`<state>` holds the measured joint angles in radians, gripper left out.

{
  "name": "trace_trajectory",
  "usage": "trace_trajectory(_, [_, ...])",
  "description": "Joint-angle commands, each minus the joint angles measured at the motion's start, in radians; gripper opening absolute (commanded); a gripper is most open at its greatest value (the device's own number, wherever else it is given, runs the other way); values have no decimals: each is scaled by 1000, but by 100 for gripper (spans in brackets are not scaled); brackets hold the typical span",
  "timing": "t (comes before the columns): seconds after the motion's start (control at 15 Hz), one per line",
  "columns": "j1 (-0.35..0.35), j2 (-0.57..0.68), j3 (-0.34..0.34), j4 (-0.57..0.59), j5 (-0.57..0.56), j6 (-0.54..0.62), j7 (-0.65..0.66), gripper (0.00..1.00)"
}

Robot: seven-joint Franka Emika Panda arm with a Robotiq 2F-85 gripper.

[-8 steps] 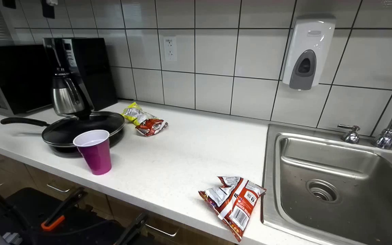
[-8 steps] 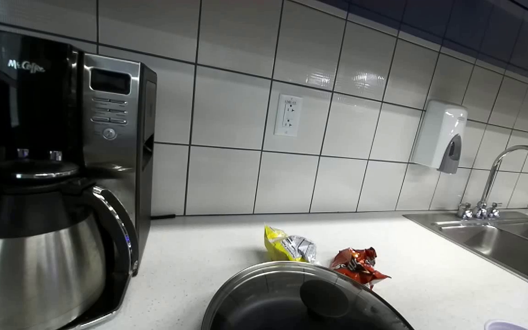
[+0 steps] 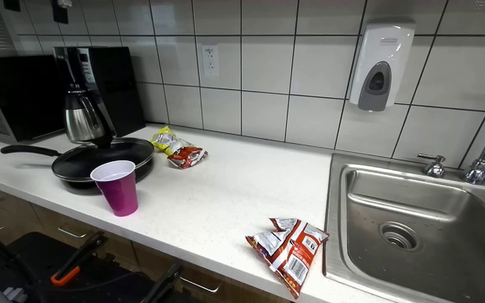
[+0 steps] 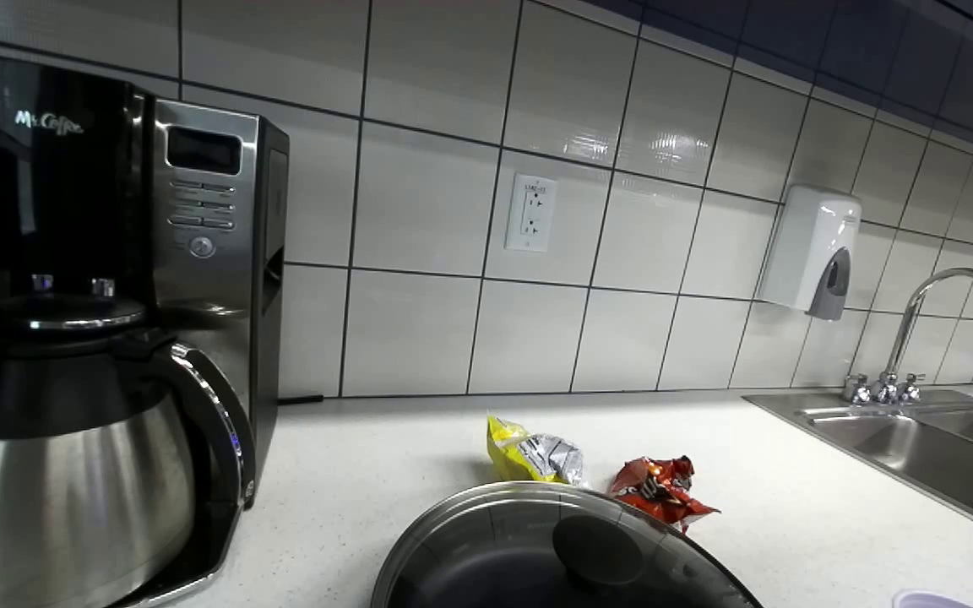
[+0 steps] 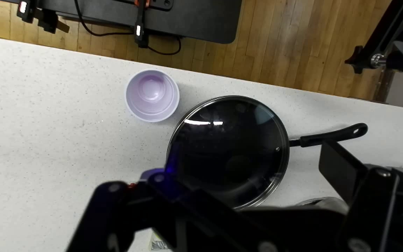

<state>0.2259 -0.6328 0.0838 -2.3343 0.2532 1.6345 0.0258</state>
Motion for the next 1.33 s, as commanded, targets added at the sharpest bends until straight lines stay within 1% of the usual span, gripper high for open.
trace_trajectory(0.0, [-21,51,26,18,3,4,-29,100])
trace_trajectory(0.2, [-11,112,41,29,2,27,-48,100])
trace_trajectory(0.53, [6,211,83,41,-6,113,-77,100])
trace_trajectory(1.27, [37,396,164,75,-20,295,-34,100])
